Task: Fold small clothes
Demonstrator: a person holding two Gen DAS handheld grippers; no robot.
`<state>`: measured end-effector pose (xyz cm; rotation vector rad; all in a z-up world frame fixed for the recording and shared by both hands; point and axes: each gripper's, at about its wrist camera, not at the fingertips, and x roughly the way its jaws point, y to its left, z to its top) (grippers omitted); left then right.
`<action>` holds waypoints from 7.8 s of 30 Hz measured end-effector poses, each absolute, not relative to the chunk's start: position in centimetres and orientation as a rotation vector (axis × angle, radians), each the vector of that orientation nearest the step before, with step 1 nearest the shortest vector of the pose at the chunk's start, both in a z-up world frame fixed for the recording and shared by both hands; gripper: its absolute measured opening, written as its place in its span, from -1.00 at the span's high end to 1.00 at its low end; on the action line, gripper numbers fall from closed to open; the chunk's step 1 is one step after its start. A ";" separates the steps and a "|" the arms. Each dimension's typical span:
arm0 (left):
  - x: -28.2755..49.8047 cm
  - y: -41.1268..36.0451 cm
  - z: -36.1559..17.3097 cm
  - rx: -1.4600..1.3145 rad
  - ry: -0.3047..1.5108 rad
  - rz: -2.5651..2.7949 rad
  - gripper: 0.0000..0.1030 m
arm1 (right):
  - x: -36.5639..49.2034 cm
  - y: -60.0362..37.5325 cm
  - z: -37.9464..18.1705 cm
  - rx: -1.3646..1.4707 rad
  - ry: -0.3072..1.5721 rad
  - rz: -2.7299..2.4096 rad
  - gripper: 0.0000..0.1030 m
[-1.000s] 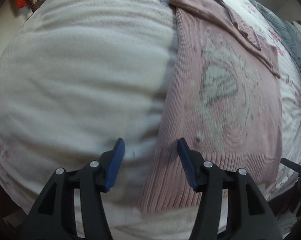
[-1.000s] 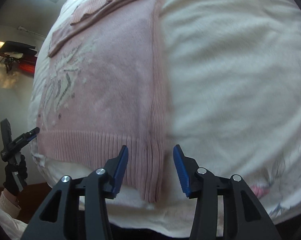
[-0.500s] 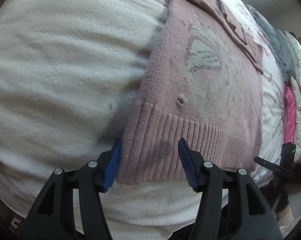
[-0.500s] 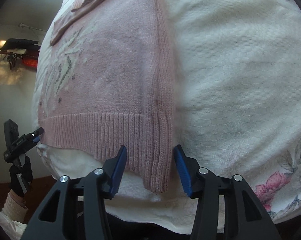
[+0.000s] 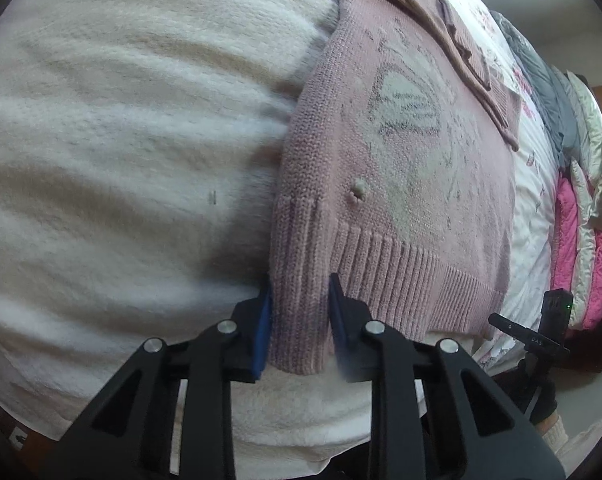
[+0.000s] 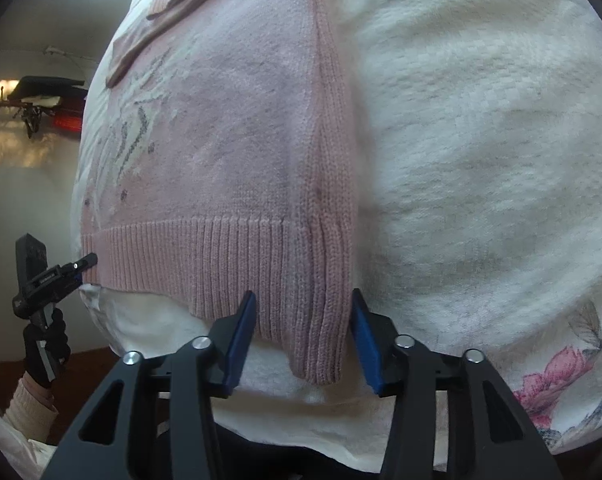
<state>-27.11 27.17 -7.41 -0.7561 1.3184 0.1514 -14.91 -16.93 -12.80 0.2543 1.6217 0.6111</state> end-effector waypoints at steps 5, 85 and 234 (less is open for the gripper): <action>-26.5 26.6 -7.1 -0.733 1.311 0.144 0.69 | -15.2 -16.4 -12.9 0.237 1.646 0.643 0.77; -1.8 31.0 -7.1 -0.388 1.162 -0.041 0.13 | 6.8 -14.5 -9.1 0.501 1.405 0.646 -0.29; 10.0 25.5 -3.3 -0.365 1.051 -0.006 -0.12 | 14.5 -15.5 -11.1 0.397 1.431 0.512 -0.27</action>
